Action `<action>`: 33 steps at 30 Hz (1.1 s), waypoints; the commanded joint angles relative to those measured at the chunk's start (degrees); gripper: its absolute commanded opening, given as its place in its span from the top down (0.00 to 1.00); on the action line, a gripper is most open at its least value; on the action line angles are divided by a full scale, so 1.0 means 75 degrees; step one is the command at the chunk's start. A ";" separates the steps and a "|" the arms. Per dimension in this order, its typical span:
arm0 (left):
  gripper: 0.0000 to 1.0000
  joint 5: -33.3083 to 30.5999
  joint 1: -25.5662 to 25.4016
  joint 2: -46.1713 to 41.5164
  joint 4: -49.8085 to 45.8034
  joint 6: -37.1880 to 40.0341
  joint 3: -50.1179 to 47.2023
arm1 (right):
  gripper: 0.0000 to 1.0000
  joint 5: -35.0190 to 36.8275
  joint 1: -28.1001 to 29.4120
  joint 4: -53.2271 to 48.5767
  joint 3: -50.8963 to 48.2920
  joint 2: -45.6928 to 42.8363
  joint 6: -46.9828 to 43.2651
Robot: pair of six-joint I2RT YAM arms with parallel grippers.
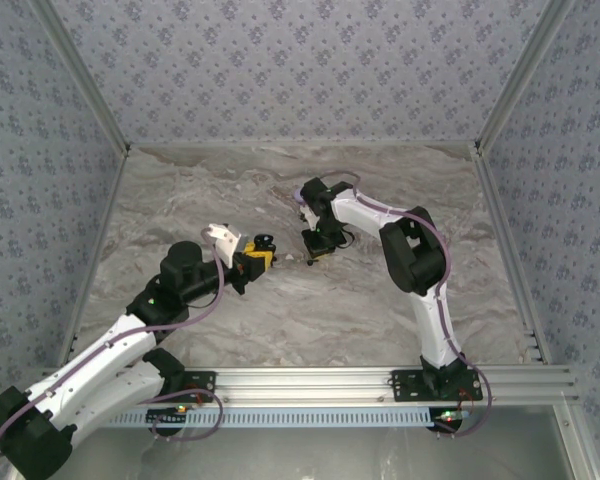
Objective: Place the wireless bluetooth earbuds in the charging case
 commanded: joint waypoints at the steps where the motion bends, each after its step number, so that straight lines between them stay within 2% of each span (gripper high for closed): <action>1: 0.87 0.0095 -0.0040 -0.0040 0.0231 -0.0081 0.0020 | 0.91 -0.0214 0.0122 -0.0368 -0.0319 -0.0129 -0.0123; 20: 0.87 0.0068 -0.0038 -0.0069 0.0213 -0.0117 0.0044 | 0.88 -0.0262 0.0379 -0.0309 -0.0726 -0.0671 -0.0147; 27: 0.87 0.0068 -0.0036 -0.0071 0.0198 -0.0106 0.0067 | 0.81 0.0018 0.0391 -0.0219 -0.0652 -0.1023 0.0104; 31: 0.87 0.0069 -0.0034 -0.0074 0.0201 -0.0098 0.0067 | 0.74 -0.0039 0.0457 -0.0105 -0.0640 -0.1071 0.0287; 33: 0.87 0.0061 -0.0042 -0.0064 0.0196 -0.0096 0.0061 | 0.68 0.0020 0.0474 -0.0035 -0.0646 -0.1053 0.0437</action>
